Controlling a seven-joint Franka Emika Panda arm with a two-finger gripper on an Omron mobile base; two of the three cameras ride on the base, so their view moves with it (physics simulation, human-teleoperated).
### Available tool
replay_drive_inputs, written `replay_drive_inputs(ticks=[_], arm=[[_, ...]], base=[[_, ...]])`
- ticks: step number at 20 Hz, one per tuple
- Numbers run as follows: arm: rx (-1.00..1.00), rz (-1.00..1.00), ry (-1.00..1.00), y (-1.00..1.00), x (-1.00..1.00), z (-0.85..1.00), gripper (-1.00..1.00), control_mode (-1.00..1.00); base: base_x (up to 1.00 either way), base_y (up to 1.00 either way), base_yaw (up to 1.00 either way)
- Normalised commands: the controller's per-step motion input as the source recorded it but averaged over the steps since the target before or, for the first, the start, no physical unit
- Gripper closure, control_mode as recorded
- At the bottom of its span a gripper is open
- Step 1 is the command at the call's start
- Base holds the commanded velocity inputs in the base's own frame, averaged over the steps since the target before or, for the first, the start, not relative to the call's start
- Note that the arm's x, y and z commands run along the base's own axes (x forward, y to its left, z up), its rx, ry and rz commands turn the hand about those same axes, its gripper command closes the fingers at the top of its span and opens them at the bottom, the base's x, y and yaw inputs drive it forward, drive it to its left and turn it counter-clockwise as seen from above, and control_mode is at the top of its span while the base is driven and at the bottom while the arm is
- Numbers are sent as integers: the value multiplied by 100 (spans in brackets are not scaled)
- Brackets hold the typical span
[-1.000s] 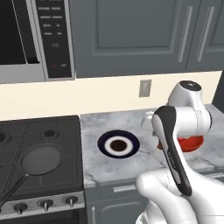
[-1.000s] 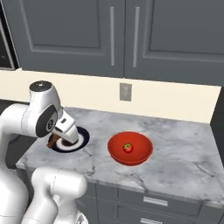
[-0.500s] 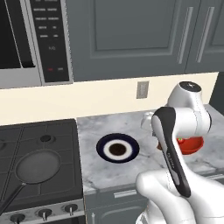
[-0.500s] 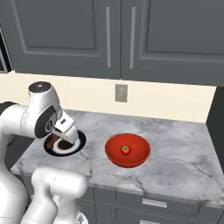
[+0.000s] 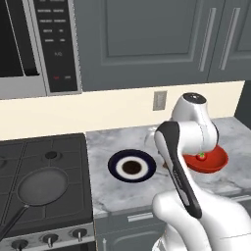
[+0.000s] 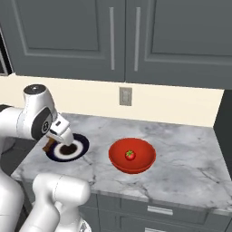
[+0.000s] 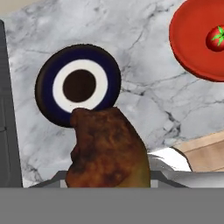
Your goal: Place the chicken drumstick on the plate and place the tomato on the same plate.
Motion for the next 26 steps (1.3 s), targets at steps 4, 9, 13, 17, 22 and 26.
replay_drive_inputs(ticks=[4,9,13,17,22,26], arm=[[0,9,23,19,37,-43,100,-100],[-3,10,12,21,45,-77,100,-100],[-3,2,0,26,36,-86,100,-100],[-3,0,1,11,88,-39,100,-100],[0,0,0,5,84,-10,100,-100],[0,0,1,11,40,0,100,-100]], base=[[0,0,0],[0,0,0],[0,0,0],[0,0,0],[0,0,0],[0,0,0]])
